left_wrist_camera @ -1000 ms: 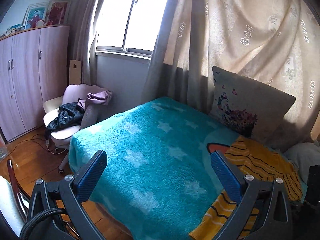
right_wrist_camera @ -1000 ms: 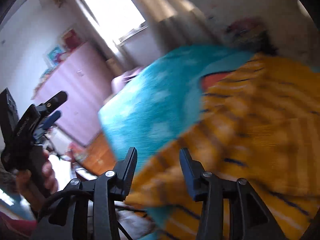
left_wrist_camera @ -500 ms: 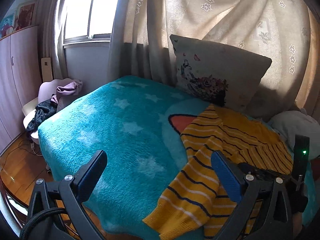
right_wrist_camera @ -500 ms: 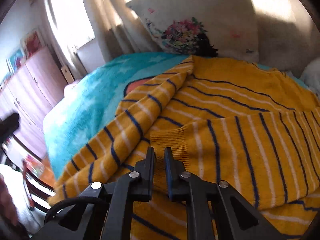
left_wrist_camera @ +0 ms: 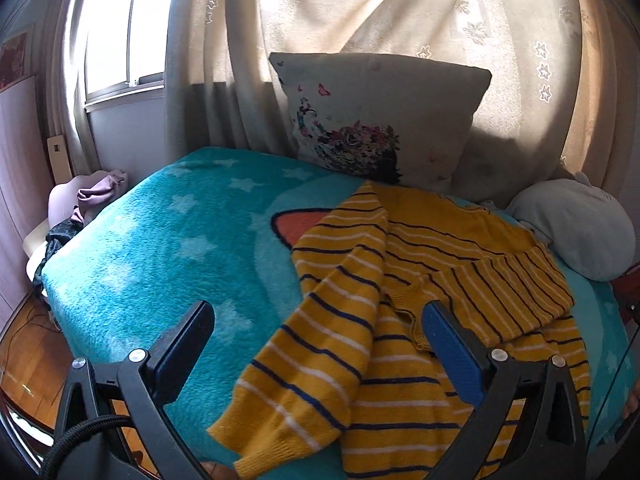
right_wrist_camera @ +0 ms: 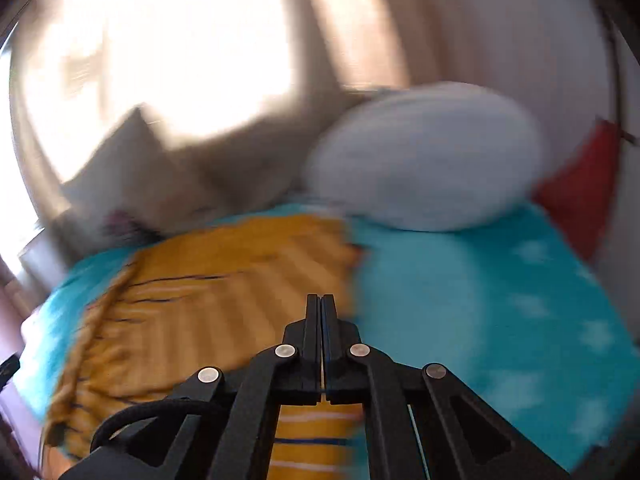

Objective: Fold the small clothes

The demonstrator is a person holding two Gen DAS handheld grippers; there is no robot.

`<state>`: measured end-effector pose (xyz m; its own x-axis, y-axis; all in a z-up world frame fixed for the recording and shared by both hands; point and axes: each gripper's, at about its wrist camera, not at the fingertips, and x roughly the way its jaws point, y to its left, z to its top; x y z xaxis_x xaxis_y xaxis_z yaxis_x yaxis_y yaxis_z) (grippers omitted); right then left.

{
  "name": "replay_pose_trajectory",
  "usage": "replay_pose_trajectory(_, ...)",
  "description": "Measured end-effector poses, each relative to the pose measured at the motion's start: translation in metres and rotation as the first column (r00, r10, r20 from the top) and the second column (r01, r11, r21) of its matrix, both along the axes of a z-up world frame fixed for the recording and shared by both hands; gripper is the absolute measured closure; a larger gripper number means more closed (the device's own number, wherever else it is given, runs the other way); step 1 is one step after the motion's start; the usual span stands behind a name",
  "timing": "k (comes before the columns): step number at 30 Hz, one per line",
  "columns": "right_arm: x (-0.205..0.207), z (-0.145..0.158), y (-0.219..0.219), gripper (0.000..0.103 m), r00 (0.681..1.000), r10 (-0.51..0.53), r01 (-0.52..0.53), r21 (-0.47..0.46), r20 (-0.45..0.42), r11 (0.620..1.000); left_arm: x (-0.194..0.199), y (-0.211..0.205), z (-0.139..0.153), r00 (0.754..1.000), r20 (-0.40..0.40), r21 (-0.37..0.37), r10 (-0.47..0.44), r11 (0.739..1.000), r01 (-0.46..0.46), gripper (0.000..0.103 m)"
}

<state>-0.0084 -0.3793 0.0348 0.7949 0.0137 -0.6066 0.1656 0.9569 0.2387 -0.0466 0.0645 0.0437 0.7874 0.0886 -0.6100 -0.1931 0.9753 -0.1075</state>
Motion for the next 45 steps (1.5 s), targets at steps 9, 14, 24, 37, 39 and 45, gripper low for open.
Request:
replay_pose_trajectory(9, 0.024, -0.031, 0.124, 0.064, 0.889, 0.454, -0.451, 0.068, -0.055, 0.890, 0.004, -0.011, 0.001, 0.999, -0.016, 0.004, 0.029, 1.000, -0.029, 0.000)
replay_pose_trajectory(14, 0.035, -0.042, 0.201, 0.064, 0.867, 0.474, -0.491, -0.101, -0.155, 0.865, 0.001, 0.001, 0.001, 0.997, -0.012, 0.022, 0.081, 0.996, -0.081, 0.000)
replay_pose_trajectory(24, 0.041, -0.050, 0.210, 0.053, 0.922, 0.318, -0.369, -0.257, -0.219, 0.893, 0.012, -0.009, -0.016, 0.998, -0.047, 0.062, 0.028, 0.998, -0.026, 0.000)
replay_pose_trajectory(37, 0.041, -0.050, 0.210, 0.050, 0.945, 0.234, -0.303, -0.350, -0.226, 0.886, 0.017, -0.012, -0.026, 0.997, -0.072, 0.064, 0.020, 0.998, -0.016, 0.000)
replay_pose_trajectory(39, 0.041, -0.050, 0.212, 0.049, 0.946, 0.232, -0.302, -0.363, -0.225, 0.882, 0.016, -0.012, -0.026, 0.997, -0.073, 0.063, 0.019, 0.998, -0.014, 0.000)
replay_pose_trajectory(45, 0.041, -0.049, 0.213, 0.049, 0.952, 0.212, -0.286, -0.396, -0.220, 0.873, 0.015, -0.019, -0.025, 0.998, -0.057, 0.121, 0.032, 0.992, -0.025, 0.000)
